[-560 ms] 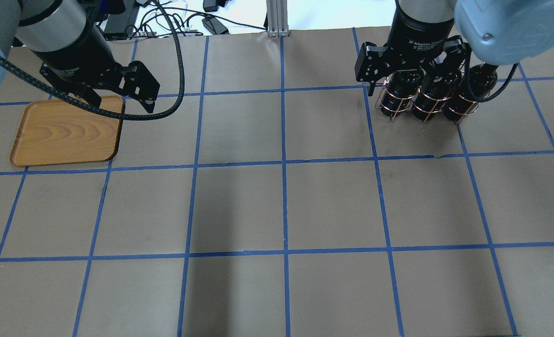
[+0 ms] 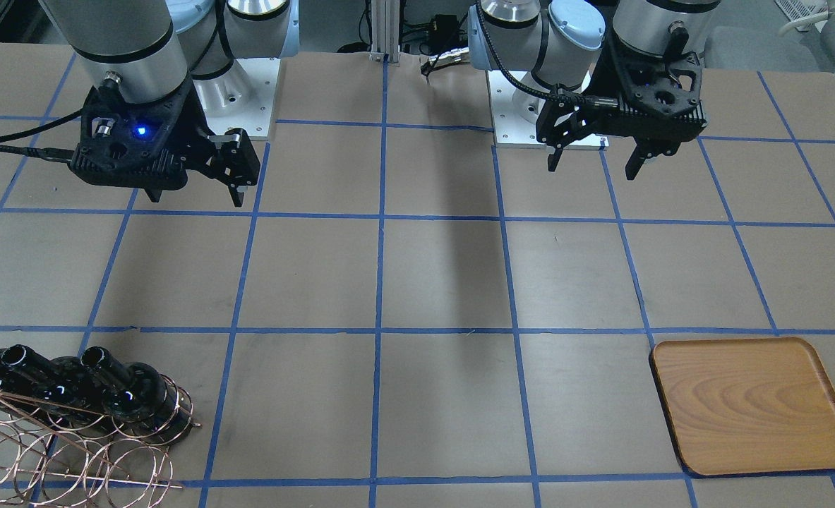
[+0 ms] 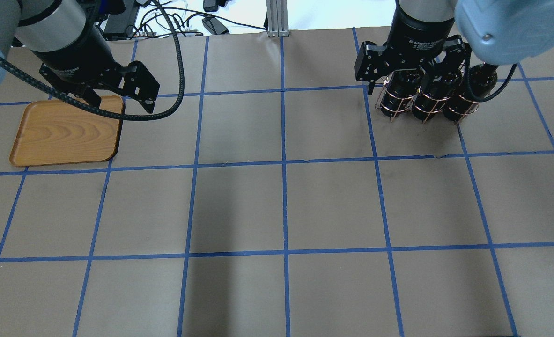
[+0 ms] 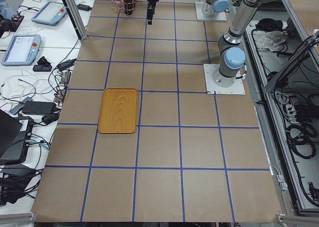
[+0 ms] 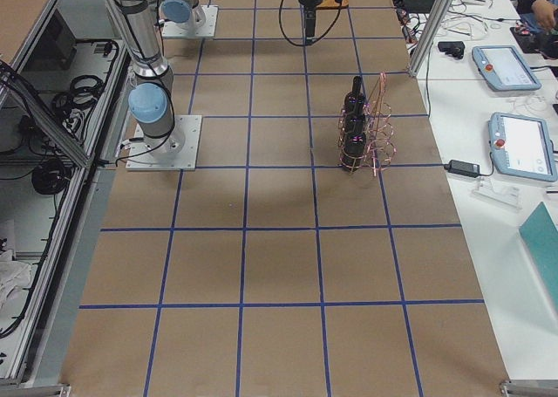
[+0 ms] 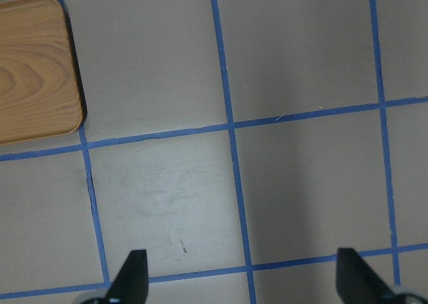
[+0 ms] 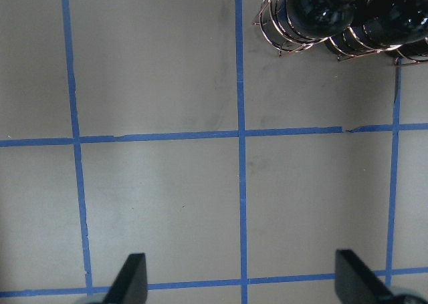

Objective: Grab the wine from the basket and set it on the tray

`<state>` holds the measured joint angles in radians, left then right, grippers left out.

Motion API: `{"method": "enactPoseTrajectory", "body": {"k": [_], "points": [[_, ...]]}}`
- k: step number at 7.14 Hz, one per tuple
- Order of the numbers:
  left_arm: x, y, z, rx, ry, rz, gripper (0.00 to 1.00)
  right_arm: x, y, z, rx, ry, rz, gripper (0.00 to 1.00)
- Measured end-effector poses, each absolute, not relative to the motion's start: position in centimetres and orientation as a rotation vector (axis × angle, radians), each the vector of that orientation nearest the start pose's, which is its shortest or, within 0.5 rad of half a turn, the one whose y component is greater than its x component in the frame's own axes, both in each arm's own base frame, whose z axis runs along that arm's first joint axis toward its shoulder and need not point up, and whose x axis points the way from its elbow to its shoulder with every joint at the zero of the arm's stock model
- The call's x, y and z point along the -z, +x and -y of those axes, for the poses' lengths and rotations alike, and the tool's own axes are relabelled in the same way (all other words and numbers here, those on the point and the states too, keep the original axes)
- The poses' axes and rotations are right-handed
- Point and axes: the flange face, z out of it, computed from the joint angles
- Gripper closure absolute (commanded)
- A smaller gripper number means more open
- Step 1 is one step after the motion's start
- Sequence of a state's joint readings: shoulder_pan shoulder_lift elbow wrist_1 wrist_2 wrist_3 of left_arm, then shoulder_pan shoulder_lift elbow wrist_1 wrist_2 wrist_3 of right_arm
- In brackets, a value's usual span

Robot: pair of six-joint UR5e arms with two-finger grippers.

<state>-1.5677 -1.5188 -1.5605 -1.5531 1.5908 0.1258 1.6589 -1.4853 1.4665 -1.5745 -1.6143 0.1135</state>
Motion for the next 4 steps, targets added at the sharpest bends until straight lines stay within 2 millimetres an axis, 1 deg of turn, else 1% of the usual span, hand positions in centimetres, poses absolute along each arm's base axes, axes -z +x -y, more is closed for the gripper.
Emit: {"method": "enactPoseTrajectory", "body": {"k": [4], "points": [[-51.36,-13.01,47.73,0.103,0.186,-3.113,0.0,-49.64,17.36,51.67,0.04,0.048,-3.185,0.0]]}}
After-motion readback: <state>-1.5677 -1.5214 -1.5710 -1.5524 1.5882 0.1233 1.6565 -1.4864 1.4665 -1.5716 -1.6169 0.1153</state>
